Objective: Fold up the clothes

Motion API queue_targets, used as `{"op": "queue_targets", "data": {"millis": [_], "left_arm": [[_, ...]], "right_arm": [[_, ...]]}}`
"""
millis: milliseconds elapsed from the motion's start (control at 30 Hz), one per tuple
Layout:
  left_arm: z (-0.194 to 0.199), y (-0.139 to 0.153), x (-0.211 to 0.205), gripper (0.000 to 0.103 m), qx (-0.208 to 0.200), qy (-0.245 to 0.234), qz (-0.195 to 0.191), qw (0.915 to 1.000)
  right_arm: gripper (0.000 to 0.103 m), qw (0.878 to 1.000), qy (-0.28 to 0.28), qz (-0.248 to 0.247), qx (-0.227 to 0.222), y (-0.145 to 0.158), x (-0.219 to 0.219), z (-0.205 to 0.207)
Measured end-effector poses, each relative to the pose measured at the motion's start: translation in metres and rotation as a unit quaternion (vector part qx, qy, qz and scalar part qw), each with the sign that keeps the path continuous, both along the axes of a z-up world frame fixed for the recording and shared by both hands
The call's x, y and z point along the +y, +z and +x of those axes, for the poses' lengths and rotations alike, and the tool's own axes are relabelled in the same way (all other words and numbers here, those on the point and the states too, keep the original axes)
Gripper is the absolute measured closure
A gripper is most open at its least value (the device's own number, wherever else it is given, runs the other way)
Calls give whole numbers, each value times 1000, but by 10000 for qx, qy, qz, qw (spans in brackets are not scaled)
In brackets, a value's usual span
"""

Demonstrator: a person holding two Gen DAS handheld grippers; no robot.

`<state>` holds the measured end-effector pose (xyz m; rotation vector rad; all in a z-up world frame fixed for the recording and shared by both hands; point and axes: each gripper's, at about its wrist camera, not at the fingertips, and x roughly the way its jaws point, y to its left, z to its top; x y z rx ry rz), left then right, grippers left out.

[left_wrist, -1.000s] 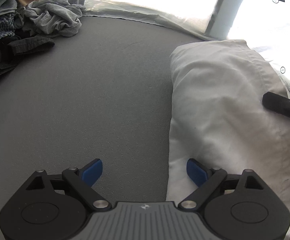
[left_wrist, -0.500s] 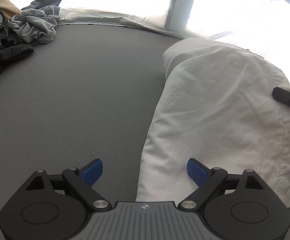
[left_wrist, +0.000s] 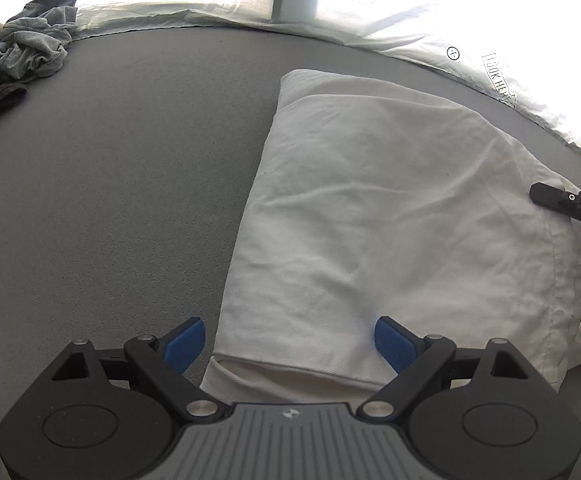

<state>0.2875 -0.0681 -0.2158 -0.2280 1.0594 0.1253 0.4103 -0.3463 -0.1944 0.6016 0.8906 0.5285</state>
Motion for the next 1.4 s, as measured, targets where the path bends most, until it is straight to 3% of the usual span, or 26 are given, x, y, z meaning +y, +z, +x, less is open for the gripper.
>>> {"op": "queue_targets", "data": {"millis": [100, 233, 467, 567, 667, 833, 933, 1167, 1267, 1300, 1400], "left_arm": [[-5, -9, -3, 9, 147, 150, -81, 9997], [-6, -19, -1, 4, 296, 319, -132, 9990], [-9, -20, -1, 0, 343, 453, -91, 9983], [-7, -11, -4, 0, 249, 366, 113, 9990], [-2, 1, -8, 0, 107, 253, 377, 9989], [7, 20, -15, 0, -130, 65, 817, 9966], [17, 23, -33, 0, -192, -155, 1014, 9945], [30, 9, -99, 0, -120, -609, 910, 9939], [32, -2, -121, 0, -30, -617, 937, 9937], [34, -6, -127, 0, 16, -606, 971, 9934], [38, -16, -141, 0, 123, -560, 1303, 9898]], "right_arm": [[76, 9987, 16, -477, 169, -13, 2, 2], [76, 9949, 231, -979, 116, -30, 7, 1], [70, 9874, 511, -1488, -175, -21, 9, -4], [68, 9845, 431, -1684, -228, -14, 0, -10], [67, 9838, 153, -1766, -247, -12, -22, -20], [67, 9880, -312, -1498, -185, -14, -68, -38], [64, 9847, -523, -1642, -242, -10, -91, -49], [59, 9724, -1194, -1993, -219, -4, -161, -72], [58, 9754, -1311, -1763, -190, -4, -196, -81], [48, 9753, -1366, -1728, -168, -4, -205, -84], [41, 9734, -1459, -1763, -83, -5, -231, -91]]}}
